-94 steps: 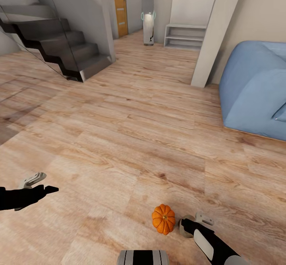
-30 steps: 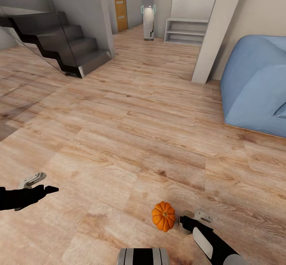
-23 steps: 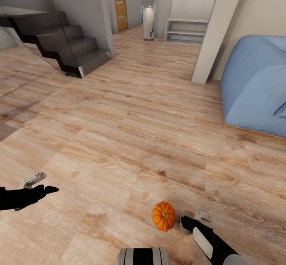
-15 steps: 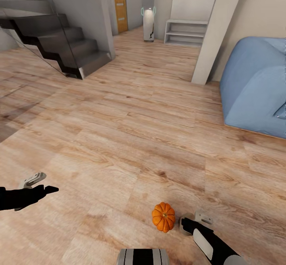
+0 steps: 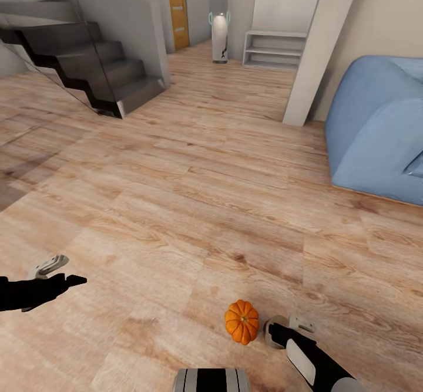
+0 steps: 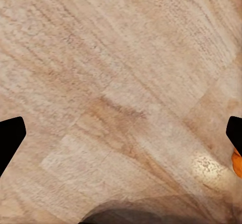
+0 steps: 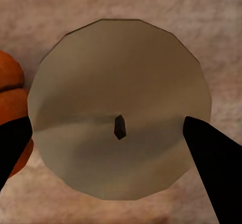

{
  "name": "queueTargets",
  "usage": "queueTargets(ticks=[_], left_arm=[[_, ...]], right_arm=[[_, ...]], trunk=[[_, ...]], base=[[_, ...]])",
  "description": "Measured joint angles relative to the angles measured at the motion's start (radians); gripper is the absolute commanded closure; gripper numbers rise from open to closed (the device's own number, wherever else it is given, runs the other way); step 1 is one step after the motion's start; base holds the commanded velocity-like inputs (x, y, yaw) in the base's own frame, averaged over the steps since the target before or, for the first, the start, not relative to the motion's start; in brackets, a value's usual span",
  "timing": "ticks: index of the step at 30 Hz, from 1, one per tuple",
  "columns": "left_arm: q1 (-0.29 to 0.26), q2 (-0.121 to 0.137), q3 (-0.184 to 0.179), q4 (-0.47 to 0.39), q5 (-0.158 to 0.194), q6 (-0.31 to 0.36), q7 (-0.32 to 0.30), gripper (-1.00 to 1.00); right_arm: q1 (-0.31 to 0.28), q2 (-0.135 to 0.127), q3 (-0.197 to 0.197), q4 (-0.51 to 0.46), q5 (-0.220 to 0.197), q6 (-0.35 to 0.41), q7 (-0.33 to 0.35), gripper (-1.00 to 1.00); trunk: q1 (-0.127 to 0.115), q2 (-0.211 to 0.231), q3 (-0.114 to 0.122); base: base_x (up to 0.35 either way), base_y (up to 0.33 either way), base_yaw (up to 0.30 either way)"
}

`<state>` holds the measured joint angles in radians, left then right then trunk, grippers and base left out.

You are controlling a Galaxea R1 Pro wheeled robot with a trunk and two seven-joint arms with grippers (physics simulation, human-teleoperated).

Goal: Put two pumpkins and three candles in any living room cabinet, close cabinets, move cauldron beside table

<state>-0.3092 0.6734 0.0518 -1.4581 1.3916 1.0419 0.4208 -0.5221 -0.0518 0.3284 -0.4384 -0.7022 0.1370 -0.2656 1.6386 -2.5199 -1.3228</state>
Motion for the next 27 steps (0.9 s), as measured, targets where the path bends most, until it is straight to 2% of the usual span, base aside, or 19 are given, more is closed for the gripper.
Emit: queueTargets(ticks=[19,27], left_arm=[[0.0,0.0,0.0,0.0,0.0,0.0,0.0,-1.0],[0.0,0.0,-0.001,0.0,0.0,0.0,0.0,-1.0]], right_arm=[[0.0,0.0,0.0,0.0,0.0,-0.001,0.0,1.0],[0.001,-0.001,0.002,0.001,-0.007,-0.002,0.001,1.0]], trunk=[[0.0,0.0,0.0],[-0.003,0.002,0.031]], base=[[0.0,0.0,0.0],[0.0,0.0,0.0]])
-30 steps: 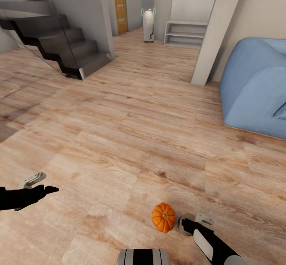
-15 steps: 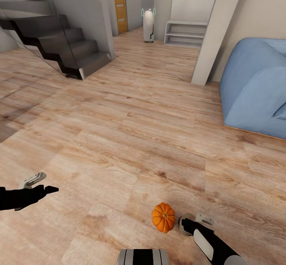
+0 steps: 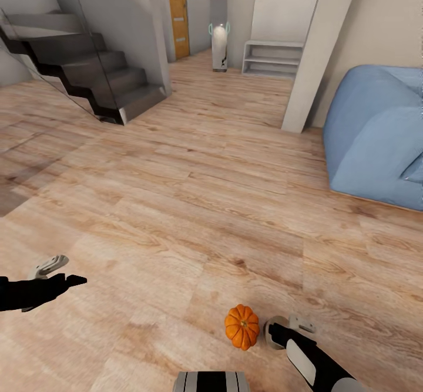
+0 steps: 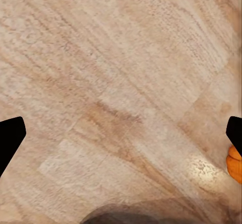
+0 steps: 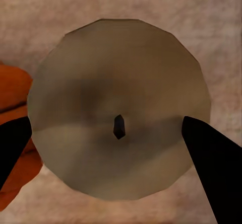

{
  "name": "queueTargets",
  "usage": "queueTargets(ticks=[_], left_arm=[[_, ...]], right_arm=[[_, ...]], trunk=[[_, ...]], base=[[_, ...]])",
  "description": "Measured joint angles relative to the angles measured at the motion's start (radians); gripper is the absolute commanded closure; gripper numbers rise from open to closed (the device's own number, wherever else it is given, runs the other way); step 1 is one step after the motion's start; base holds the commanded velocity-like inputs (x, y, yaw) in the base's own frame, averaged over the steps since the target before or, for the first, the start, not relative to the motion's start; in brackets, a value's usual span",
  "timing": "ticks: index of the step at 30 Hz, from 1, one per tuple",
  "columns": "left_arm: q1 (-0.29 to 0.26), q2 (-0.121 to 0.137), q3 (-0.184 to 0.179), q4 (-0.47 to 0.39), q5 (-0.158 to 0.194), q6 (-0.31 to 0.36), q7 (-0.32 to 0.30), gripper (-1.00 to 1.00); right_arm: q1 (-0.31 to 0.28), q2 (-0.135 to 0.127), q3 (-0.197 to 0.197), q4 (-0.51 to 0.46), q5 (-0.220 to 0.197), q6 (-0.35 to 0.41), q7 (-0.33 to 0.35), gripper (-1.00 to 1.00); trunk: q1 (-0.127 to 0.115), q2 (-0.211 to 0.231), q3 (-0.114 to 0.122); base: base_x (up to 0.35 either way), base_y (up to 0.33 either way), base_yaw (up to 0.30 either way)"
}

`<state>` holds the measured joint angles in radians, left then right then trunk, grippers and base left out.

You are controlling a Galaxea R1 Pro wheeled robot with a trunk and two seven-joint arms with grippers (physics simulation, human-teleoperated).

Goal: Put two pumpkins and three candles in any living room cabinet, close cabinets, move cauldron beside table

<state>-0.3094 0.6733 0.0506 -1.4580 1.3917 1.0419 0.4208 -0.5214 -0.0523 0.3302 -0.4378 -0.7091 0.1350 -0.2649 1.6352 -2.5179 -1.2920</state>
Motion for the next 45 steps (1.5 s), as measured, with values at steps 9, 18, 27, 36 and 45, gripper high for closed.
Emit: queueTargets(ticks=[9,18,27,36,45], left_arm=[[0.0,-0.001,0.0,0.0,0.0,0.0,0.0,-1.0],[0.0,-0.001,-0.001,0.0,0.0,0.0,0.0,-1.0],[0.0,-0.001,-0.001,0.0,-0.001,-0.001,0.0,-1.0],[0.0,0.0,0.006,0.001,-0.002,-0.002,0.0,-1.0],[0.0,0.0,0.002,0.002,-0.002,-0.002,0.0,-1.0]], right_arm=[[0.0,-0.011,-0.005,-0.003,-0.002,-0.001,-0.001,1.0],[0.0,-0.012,-0.007,-0.003,-0.003,-0.002,-0.001,1.0],[0.0,-0.009,-0.007,-0.003,-0.005,-0.039,-0.007,1.0],[0.0,-0.012,-0.01,-0.009,-0.012,-0.042,-0.012,1.0],[0.0,-0.012,-0.057,-0.011,-0.013,-0.039,-0.01,1.0]], trunk=[[-0.004,0.002,0.035],[-0.008,0.004,0.07],[-0.012,0.006,0.104],[-0.016,0.008,0.139],[-0.02,0.011,0.174]], base=[[0.0,0.0,0.0],[0.0,0.0,0.0],[0.0,0.0,0.0],[-0.095,0.0,0.0],[-0.017,0.0,0.0]])
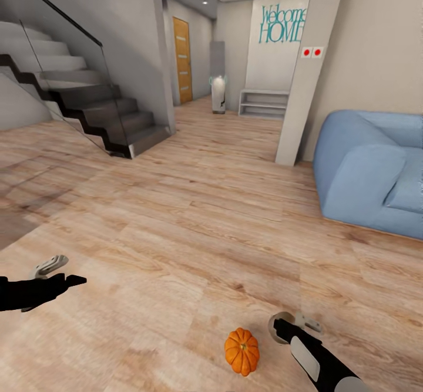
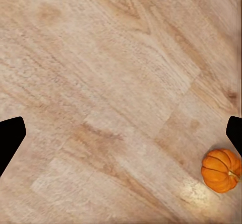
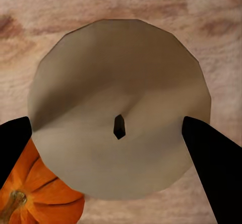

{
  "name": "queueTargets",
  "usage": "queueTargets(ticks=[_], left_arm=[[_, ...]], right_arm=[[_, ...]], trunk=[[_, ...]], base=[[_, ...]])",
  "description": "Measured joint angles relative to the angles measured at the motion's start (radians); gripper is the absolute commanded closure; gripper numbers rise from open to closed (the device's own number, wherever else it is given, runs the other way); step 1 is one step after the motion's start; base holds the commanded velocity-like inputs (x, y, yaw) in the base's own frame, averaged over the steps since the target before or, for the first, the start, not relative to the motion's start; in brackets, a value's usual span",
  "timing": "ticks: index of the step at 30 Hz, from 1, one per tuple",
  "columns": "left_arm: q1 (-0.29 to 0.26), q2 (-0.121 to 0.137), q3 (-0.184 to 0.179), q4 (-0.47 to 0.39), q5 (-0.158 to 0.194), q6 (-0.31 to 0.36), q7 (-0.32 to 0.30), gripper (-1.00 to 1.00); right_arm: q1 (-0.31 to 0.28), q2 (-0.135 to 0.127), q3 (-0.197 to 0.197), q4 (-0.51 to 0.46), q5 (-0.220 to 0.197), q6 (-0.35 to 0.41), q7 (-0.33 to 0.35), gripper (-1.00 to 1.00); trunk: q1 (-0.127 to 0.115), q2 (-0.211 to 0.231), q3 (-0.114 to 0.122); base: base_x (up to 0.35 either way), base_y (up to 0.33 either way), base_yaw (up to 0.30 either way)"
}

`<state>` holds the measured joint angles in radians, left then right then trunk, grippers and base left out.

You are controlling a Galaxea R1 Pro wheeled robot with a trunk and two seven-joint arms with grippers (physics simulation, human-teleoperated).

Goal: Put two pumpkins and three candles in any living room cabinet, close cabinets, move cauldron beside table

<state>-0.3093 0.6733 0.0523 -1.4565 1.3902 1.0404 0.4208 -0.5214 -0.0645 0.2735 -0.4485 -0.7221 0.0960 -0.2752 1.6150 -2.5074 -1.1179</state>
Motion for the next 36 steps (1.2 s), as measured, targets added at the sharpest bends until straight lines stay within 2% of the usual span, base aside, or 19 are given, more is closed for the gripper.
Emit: queueTargets(ticks=[6,10,14,17,20,22,29,33,36], left_arm=[[0.0,-0.002,-0.002,0.0,0.0,-0.001,0.0,-1.0],[0.0,-0.039,-0.01,0.001,-0.006,-0.002,0.001,-1.0],[0.0,-0.054,-0.018,0.002,-0.012,-0.003,0.003,-1.0],[0.0,-0.057,-0.023,0.002,-0.013,-0.004,0.004,-1.0],[0.0,-0.058,-0.024,0.001,-0.014,-0.004,0.005,-1.0],[0.0,-0.058,-0.025,0.002,-0.014,-0.005,0.006,-1.0],[0.0,-0.058,-0.025,0.002,-0.014,-0.005,0.006,-1.0],[0.0,-0.06,-0.026,0.001,-0.014,-0.005,0.006,-1.0],[0.0,-0.061,-0.027,0.002,-0.014,-0.006,0.006,-1.0]], right_arm=[[-0.001,-0.003,-0.002,-0.003,0.0,0.006,0.002,1.0],[-0.002,-0.004,-0.008,-0.022,0.0,0.031,0.003,1.0],[0.007,-0.006,-0.03,-0.158,0.002,0.14,-0.002,1.0],[0.014,-0.014,-0.107,-0.347,0.015,0.282,-0.037,1.0],[0.048,-0.027,-0.196,-0.487,0.013,0.409,-0.101,1.0],[0.076,-0.029,-0.23,-0.563,0.008,0.467,-0.128,1.0],[0.109,-0.029,-0.252,-0.766,0.004,0.583,-0.148,1.0],[0.137,-0.027,-0.254,-0.805,0.006,0.63,-0.151,1.0],[0.144,-0.025,-0.253,-0.812,0.004,0.638,-0.151,1.0]], trunk=[[-0.003,0.001,0.023],[-0.005,0.002,0.039],[-0.006,0.003,0.054],[-0.008,0.004,0.066],[-0.009,0.005,0.077],[-0.01,0.005,0.085],[-0.013,0.007,0.112],[-0.015,0.008,0.128],[-0.026,0.029,0.137]], base=[[0.0,0.0,0.0],[0.0,0.0,0.0],[0.0,0.0,0.0],[0.0,0.0,0.0],[0.0,0.0,0.0],[0.0,0.0,0.0],[0.0,0.0,0.0],[0.0,0.0,0.0],[0.0,0.0,0.0]])
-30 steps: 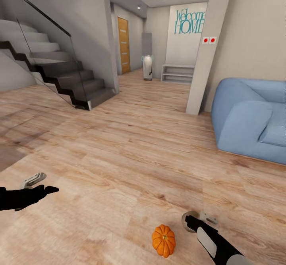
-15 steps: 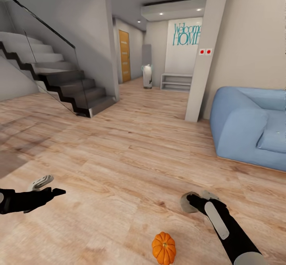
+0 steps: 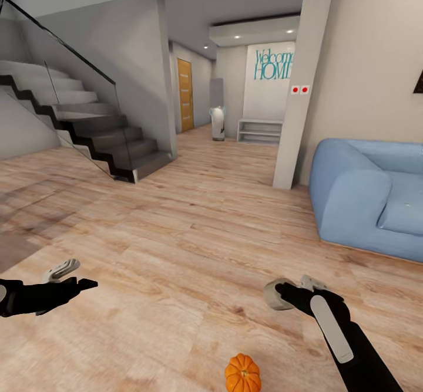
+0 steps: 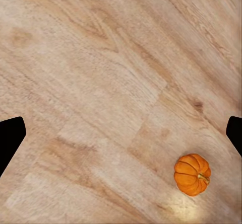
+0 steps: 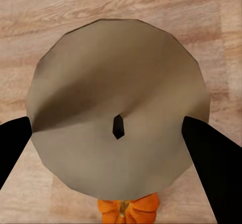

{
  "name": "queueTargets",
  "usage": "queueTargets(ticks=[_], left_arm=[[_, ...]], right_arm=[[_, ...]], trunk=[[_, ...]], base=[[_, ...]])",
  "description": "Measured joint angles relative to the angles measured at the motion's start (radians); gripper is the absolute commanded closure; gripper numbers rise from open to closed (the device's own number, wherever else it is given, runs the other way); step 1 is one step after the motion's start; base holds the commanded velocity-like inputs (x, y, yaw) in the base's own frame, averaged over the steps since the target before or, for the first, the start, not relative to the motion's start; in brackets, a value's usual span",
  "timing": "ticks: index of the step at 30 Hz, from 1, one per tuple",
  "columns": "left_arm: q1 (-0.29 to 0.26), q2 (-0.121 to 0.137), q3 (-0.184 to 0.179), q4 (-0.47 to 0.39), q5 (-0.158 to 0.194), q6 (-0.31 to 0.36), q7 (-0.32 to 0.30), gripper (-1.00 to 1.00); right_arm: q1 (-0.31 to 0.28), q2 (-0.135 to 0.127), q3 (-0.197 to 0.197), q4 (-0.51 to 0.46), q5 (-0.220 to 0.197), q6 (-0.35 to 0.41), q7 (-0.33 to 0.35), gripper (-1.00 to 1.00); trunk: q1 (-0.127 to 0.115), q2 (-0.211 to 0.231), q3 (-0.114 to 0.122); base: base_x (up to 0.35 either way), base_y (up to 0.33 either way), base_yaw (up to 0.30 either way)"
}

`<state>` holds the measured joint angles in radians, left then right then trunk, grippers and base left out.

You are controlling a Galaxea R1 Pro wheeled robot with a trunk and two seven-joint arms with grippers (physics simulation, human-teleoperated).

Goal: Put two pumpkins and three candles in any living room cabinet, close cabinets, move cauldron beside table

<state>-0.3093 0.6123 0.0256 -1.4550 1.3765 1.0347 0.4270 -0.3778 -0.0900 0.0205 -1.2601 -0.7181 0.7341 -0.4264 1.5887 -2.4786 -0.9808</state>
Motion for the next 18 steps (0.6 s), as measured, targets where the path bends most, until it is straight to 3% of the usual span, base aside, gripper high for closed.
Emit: queueTargets(ticks=[12,18], left_arm=[[0.0,-0.008,0.0,0.0,0.0,0.0,0.001,-1.0],[0.0,-0.011,0.0,0.0,-0.001,0.001,0.0,-1.0]], right_arm=[[0.003,0.005,0.005,-0.001,0.005,0.005,0.0,1.0],[0.003,0.007,0.006,0.003,0.009,0.004,0.0,1.0]], trunk=[[-0.046,0.084,0.038],[-0.068,0.126,0.056]], base=[[-0.008,0.0,0.0],[-0.227,0.0,0.0]])
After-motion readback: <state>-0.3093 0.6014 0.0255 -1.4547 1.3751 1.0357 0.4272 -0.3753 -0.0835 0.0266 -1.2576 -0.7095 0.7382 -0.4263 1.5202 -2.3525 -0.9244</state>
